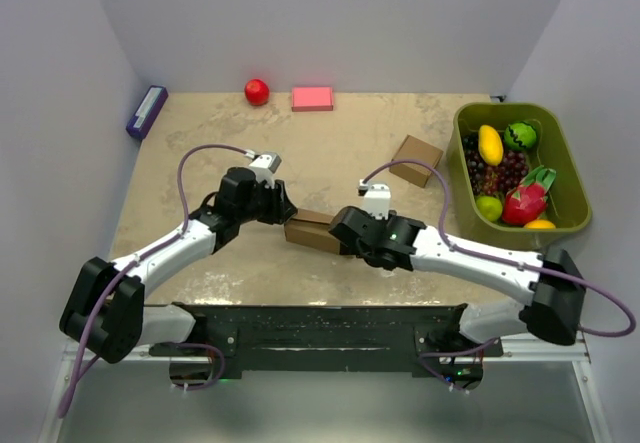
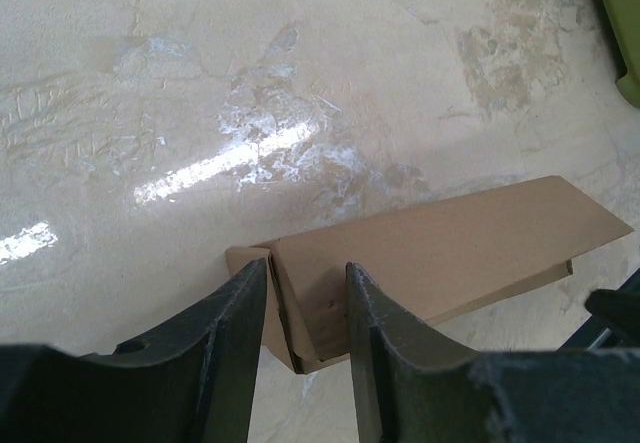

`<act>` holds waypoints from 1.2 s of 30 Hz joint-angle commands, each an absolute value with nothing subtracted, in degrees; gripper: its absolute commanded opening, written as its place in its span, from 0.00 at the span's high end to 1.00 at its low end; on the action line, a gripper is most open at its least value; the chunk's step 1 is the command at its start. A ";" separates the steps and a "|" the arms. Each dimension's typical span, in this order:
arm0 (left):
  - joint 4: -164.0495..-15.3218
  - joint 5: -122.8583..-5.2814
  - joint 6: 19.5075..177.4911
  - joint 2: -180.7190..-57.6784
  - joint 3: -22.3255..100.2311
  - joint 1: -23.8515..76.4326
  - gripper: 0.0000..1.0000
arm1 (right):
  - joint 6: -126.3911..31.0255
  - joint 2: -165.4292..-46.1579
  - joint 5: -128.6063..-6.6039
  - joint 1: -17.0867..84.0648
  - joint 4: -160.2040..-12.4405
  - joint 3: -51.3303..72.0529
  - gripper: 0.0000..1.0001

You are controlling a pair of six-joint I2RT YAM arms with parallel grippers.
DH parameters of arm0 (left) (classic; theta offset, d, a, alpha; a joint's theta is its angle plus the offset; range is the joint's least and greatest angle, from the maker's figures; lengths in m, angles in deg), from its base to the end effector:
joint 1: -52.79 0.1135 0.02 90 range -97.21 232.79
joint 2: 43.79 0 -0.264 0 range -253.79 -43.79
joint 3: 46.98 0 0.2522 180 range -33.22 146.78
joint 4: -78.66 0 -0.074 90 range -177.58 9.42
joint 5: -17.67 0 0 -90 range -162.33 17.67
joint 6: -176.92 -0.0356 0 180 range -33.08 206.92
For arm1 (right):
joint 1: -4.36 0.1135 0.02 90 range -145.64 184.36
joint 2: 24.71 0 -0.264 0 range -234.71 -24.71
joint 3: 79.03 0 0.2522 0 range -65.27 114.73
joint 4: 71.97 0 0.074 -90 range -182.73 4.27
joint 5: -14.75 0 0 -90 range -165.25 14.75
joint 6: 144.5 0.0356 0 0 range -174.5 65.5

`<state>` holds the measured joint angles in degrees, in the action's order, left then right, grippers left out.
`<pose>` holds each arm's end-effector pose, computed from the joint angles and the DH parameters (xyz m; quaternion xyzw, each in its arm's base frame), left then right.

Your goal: Fold the paper box

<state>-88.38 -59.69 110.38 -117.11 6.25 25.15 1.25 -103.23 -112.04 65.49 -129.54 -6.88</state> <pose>0.2375 -0.1332 0.2205 0.0843 0.8712 -0.2917 0.3858 0.1457 0.2201 0.2521 0.0277 0.9268 0.0214 0.3739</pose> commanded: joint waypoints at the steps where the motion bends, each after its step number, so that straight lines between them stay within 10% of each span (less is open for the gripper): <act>1: -84.68 -60.64 109.86 -117.27 4.49 25.19 0.59 | -2.11 -94.78 -106.64 65.80 -122.57 -7.88 0.28; 7: -84.77 -60.64 109.86 -117.09 3.96 25.19 0.59 | -0.18 -91.95 -103.30 60.36 -122.64 -6.83 0.21; 36: -86.70 -61.08 111.18 -116.13 0.10 25.11 0.59 | 3.60 -102.14 -99.77 56.83 -116.66 -17.81 0.58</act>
